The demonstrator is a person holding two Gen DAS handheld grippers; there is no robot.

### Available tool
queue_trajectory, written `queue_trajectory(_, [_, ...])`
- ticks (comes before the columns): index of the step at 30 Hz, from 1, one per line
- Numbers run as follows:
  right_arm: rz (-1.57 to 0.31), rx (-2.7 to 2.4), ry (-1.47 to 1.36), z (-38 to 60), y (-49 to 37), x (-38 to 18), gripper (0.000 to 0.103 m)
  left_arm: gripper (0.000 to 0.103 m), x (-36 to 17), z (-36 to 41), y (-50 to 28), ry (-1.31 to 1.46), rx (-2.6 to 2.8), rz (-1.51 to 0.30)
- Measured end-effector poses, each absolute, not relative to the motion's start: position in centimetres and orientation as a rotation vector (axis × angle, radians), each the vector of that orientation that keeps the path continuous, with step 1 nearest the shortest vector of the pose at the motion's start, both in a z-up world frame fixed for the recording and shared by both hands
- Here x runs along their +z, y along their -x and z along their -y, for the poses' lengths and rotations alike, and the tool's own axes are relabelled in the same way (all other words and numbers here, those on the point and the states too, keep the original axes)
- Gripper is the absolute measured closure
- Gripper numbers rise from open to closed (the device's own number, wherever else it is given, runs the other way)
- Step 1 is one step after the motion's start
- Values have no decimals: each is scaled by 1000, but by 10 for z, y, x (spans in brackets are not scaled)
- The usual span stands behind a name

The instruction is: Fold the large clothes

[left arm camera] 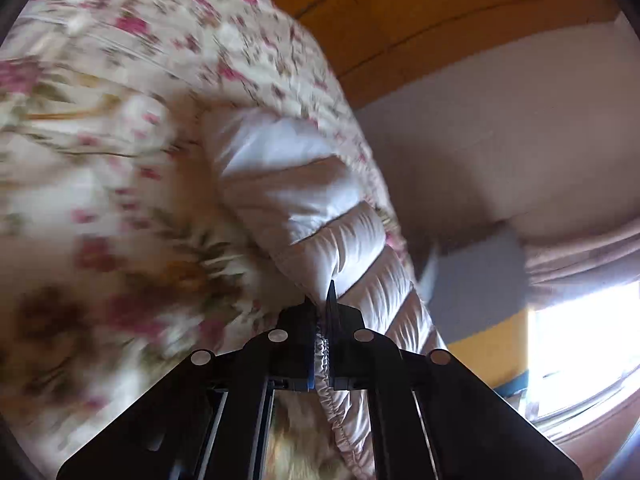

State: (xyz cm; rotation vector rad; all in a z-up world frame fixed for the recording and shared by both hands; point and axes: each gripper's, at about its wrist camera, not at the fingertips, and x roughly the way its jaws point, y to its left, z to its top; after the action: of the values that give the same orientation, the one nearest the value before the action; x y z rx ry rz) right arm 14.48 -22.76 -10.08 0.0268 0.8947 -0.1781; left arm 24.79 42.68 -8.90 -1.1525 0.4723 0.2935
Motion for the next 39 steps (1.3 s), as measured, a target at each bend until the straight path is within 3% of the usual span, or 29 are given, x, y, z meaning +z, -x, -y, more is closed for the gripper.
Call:
queue_trajectory(5, [-895,-178,-27,228,-145,-101,2,100,-91,-423,-198,1187,292,-443])
queue_trajectory(10, [-895,-176,-30,228,-145,-101,2,100,-87,-422,-199,1199,308,-440])
queue_trajectory(19, [-894,-175,-31,229,-145,-100,2,100,43,-326,-231,837,89,-324])
queue_trajectory(24, [-893,-172,-34,229,-145,-99,2,100,78,-241,-253,617,-53,-356])
queue_trajectory(31, [-892,-168,-40,230,-146,-98,2,100,58,-92,-261,222,-244,-498])
queue_trajectory(39, [-892,-168,-41,230,-145,-98,2,100,-15,30,-256,-235,-396,-638])
